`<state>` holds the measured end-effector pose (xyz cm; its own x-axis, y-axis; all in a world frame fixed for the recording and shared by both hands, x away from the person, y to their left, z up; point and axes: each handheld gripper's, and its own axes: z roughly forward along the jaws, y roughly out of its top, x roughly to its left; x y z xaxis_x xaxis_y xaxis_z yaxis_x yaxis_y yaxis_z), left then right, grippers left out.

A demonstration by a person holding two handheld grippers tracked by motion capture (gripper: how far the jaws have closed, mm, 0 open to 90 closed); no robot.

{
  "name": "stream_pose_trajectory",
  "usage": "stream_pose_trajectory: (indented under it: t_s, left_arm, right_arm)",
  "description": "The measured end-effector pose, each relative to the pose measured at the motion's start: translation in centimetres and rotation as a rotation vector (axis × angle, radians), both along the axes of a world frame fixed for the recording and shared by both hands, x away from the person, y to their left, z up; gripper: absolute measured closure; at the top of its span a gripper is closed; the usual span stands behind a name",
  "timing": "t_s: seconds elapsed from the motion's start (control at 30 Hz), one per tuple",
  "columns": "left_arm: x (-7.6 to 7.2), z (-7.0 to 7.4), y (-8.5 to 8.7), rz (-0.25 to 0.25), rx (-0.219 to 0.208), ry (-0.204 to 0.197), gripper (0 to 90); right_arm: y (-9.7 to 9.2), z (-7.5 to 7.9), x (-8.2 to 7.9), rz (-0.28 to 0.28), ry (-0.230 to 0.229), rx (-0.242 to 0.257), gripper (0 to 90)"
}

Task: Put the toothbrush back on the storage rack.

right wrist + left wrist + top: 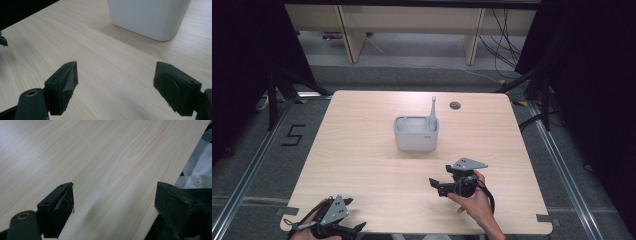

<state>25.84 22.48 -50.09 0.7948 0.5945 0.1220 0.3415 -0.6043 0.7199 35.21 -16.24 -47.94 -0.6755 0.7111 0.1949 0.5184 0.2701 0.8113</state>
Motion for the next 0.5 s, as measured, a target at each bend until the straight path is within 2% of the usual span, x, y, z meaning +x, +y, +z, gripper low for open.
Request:
stream_pose_trajectory:
  t_s: [0.07, 0.13, 0.17, 0.2, 0.23, 0.27, 0.37, 0.4, 0.43, 0.47, 0.5]
  left_arm:
    - [0.0, 0.0, 0.0, -0.006, 0.001, -0.003, 15.6]
    - [-0.1, 0.0, 0.0, -0.003, -0.001, 0.006, 15.7]
    - [0.0, 0.0, 0.0, -0.007, 0.003, -0.002, 15.7]
    - [0.0, 0.0, 0.0, -0.005, 0.002, 0.0, 15.7]
    - [0.0, 0.0, 0.0, -0.003, 0.001, -0.001, 15.7]
    - [0.0, 0.0, 0.0, -0.006, 0.003, -0.004, 15.7]
    - [0.0, 0.0, 0.0, -0.009, 0.003, 0.001, 15.7]
    - [0.0, 0.0, 0.0, 0.0, -0.005, -0.001, 15.7]
    - [0.0, 0.1, 0.0, 0.001, -0.003, -0.003, 15.7]
    - [0.0, 0.0, 0.0, -0.003, -0.006, -0.004, 15.7]
    - [-0.1, 0.0, 0.0, -0.006, 0.004, -0.001, 15.7]
  right_arm:
    - [-0.2, -0.1, -0.2, 0.016, 0.0, -0.006, 20.1]
    - [-0.2, -0.1, -0.4, 0.003, 0.012, -0.002, 20.0]
    - [-0.4, -0.1, -0.4, 0.018, 0.007, -0.012, 19.7]
    - [-0.4, -0.1, -0.7, -0.003, 0.033, 0.003, 19.5]
    - [-0.4, -0.1, -0.7, -0.003, 0.033, 0.003, 19.5]
    - [-0.7, -0.2, -0.5, 0.017, 0.001, -0.021, 19.5]
    - [-0.8, -0.2, -1.1, -0.011, 0.043, -0.022, 19.4]
    - [-1.1, -0.5, -1.1, 0.007, 0.015, -0.036, 19.4]
    - [-1.1, -0.5, -1.1, 0.007, 0.015, -0.036, 19.4]
    - [-1.1, -0.5, -1.3, -0.003, 0.036, -0.027, 19.4]
    - [-1.2, -0.6, -1.3, 0.006, 0.029, -0.036, 19.4]
